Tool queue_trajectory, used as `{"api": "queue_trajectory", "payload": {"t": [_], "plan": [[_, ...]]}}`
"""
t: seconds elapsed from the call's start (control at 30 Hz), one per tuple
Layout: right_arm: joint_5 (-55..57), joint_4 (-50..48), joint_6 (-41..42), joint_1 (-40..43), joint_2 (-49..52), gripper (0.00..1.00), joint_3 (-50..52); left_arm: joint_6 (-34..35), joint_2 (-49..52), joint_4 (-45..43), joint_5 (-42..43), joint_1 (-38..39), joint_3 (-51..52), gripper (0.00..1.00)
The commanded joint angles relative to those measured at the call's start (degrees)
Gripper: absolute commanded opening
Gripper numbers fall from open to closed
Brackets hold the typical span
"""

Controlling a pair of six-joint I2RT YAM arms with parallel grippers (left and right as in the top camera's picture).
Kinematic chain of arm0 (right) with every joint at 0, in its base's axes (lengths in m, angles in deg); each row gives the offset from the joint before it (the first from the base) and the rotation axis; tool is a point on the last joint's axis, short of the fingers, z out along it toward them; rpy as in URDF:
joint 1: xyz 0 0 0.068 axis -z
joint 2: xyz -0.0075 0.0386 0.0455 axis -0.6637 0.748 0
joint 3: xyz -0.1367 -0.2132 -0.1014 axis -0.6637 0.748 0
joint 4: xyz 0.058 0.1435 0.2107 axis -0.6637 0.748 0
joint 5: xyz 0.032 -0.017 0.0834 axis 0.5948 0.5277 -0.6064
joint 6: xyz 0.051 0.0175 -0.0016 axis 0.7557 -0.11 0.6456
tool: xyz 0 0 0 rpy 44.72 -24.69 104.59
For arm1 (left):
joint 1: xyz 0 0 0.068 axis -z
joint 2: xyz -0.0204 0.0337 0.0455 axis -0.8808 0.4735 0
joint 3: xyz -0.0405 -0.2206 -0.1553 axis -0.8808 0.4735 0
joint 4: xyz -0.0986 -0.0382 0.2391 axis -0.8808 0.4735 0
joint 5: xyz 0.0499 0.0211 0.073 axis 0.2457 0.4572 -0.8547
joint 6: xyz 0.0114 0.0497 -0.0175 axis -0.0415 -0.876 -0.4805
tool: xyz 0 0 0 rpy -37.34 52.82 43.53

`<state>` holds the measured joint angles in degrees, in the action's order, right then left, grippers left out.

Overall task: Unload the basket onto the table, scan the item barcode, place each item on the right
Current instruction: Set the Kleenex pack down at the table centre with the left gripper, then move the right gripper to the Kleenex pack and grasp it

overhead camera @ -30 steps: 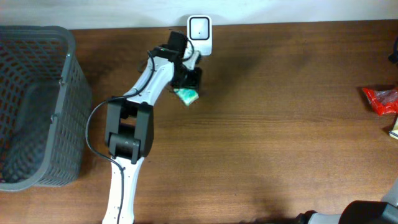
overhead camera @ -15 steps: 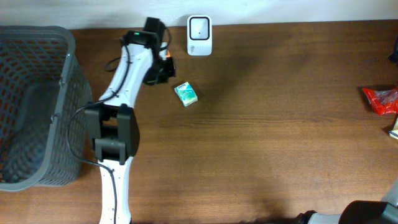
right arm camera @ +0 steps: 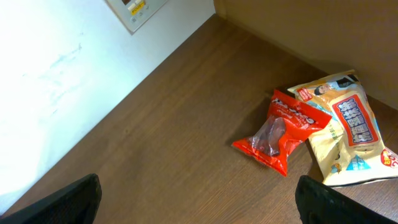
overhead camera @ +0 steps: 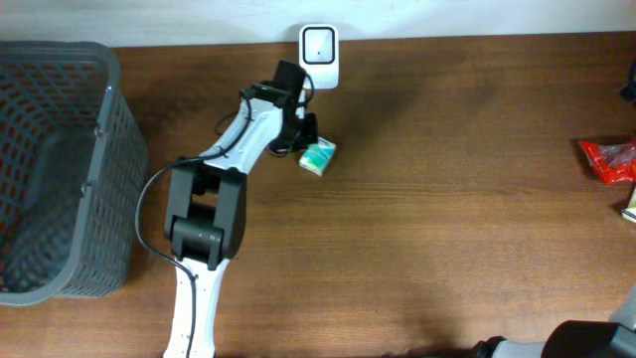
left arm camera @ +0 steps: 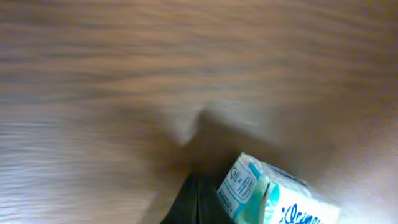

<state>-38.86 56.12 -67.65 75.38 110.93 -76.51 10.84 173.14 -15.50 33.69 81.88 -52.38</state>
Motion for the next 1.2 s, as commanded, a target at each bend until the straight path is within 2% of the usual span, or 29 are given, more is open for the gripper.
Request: {"api": "queue_trajectory", "payload": {"t": [0.0,0.13,0.23,0.33,0.4,0.43,0.5,0.53,0.57,0.6,0.63,0.7,0.77,0.83,0.87,0.9,0.93,0.97,1.0,1.03,1.1,1.17], "plan": [[-0.3,0.0,0.4,-0.1,0.1,0.98,0.2,-0.5,-1.1,-0.2,6.7,4.2,0.8,0.00],[-0.3,0.0,0.4,-0.1,0.1,0.98,0.2,3.3,-1.2,0.0,10.4,9.5,0.4,0.00],[-0.3,0.0,0.4,-0.1,0.1,0.98,0.2,3.0,-3.2,3.5,0.5,7.9,-3.9,0.00],[-0.3,0.0,0.4,-0.1,0.1,0.98,0.2,-0.4,-7.5,10.6,-11.5,2.3,-9.1,0.00],[-0.3,0.0,0.4,-0.1,0.1,0.98,0.2,-0.4,-8.6,14.3,-15.6,-1.7,-9.5,0.00],[-0.3,0.0,0.4,-0.1,0.1,0.98,0.2,-0.4,-8.6,16.3,-15.8,-3.8,-9.5,0.09],[-0.3,0.0,0.4,-0.1,0.1,0.99,0.2,-0.4,-8.5,18.8,-15.8,-7.7,-9.4,0.17],[-0.3,0.0,0.4,-0.1,0.1,0.98,0.2,-0.4,-8.5,19.1,-15.8,-8.9,-9.4,0.25],[-0.3,0.0,0.4,-0.1,0.1,0.98,0.2,-0.4,-8.5,19.6,-15.8,-9.7,-9.4,0.47],[-0.3,0.0,0.4,-0.1,0.1,0.98,0.2,-0.4,-8.5,20.6,-15.8,-10.3,-9.4,0.91],[-1.6,-0.1,0.5,-0.1,0.1,0.98,0.2,-0.4,-8.5,20.9,-15.8,-10.5,-9.4,0.99],[-18.3,1.4,0.4,-0.1,0.1,0.98,0.2,-0.4,-8.5,20.6,-15.8,-10.6,-9.4,0.99],[-34.5,10.6,0.4,-2.8,1.0,0.98,0.2,-0.4,-8.5,20.5,-15.8,-10.6,-9.2,0.99],[-33.6,21.5,0.4,-10.3,3.2,1.00,0.3,-0.4,-8.5,20.1,-15.8,-10.6,-9.0,0.99],[-30.5,24.9,0.5,-16.4,4.9,0.87,1.1,-0.4,-8.5,20.1,-15.8,-10.6,-9.0,0.99],[-29.5,24.7,2.7,-21.5,5.7,0.83,3.0,-0.4,-8.4,20.1,-15.8,-10.6,-9.0,0.99],[-27.0,23.8,8.7,-25.3,6.2,0.81,4.8,-0.4,-8.5,20.1,-15.8,-10.6,-9.0,0.99],[-22.0,21.0,19.3,-30.9,6.6,0.82,8.2,-0.3,-8.5,20.1,-15.8,-10.6,-9.0,0.99],[-20.0,13.8,31.2,-37.2,6.7,0.82,14.3,-0.4,-8.5,20.2,-15.8,-10.6,-9.0,0.99],[-20.4,8.7,37.9,-40.2,6.7,0.82,18.2,-0.4,-8.5,20.2,-15.8,-10.6,-9.0,0.99],[-20.3,-4.7,49.0,-45.1,6.7,0.83,26.8,-0.4,-8.5,20.2,-15.8,-10.6,-9.0,0.99],[-19.7,-20.7,56.7,-49.9,6.7,0.82,35.3,-0.3,-8.5,20.2,-15.8,-10.6,-9.0,0.99]]}}
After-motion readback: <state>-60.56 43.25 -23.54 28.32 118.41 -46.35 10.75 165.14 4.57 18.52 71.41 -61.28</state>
